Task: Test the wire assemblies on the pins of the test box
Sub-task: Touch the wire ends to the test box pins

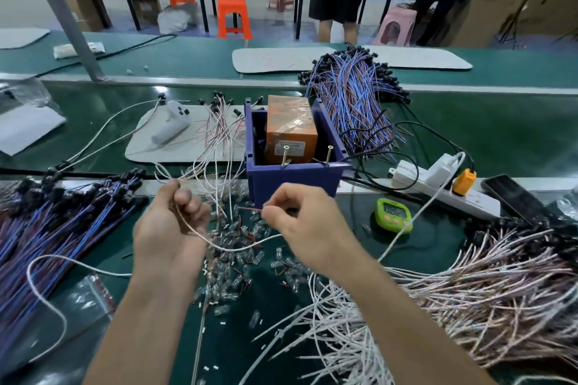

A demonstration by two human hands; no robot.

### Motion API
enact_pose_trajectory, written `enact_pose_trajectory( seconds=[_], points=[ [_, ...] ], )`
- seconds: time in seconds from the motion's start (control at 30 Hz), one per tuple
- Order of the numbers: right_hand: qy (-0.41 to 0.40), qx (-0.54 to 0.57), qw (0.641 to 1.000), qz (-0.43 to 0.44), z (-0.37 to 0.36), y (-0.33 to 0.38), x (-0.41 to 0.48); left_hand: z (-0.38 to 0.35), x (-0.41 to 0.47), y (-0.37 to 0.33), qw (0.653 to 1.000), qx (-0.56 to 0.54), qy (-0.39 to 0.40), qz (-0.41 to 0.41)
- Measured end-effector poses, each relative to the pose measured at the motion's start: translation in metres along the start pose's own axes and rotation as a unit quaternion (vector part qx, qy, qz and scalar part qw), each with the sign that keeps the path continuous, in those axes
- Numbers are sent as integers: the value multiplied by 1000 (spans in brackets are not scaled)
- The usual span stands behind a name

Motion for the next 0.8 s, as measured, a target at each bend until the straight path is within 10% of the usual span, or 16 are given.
enact_pose_trajectory(
  seconds=[0.3, 0.5, 0.67, 0.8],
  points=[
    [115, -113, 987, -25, -68, 3, 6, 38, 10, -37, 997, -31, -44, -52],
    [158, -123, 980, -21, -68, 4, -1, 59, 17, -64, 964, 199, -71, -163],
    [98, -222, 967, -74, -31, -12, -10, 66, 13, -74, 848, 505, -58, -154],
    [98, -318, 936, -119, -13, -23, -20, 55, -13, -69, 681, 676, -120, -256]
  ],
)
Point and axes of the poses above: each hand's wrist, its own x-axis towards the middle knuckle, its own z-axis out of the back of the hand, y = z × x, the point moved 5 cm from there along x, towards the middle knuckle, and after that the axes turned 8 degrees about y, right-handed, at the moved point
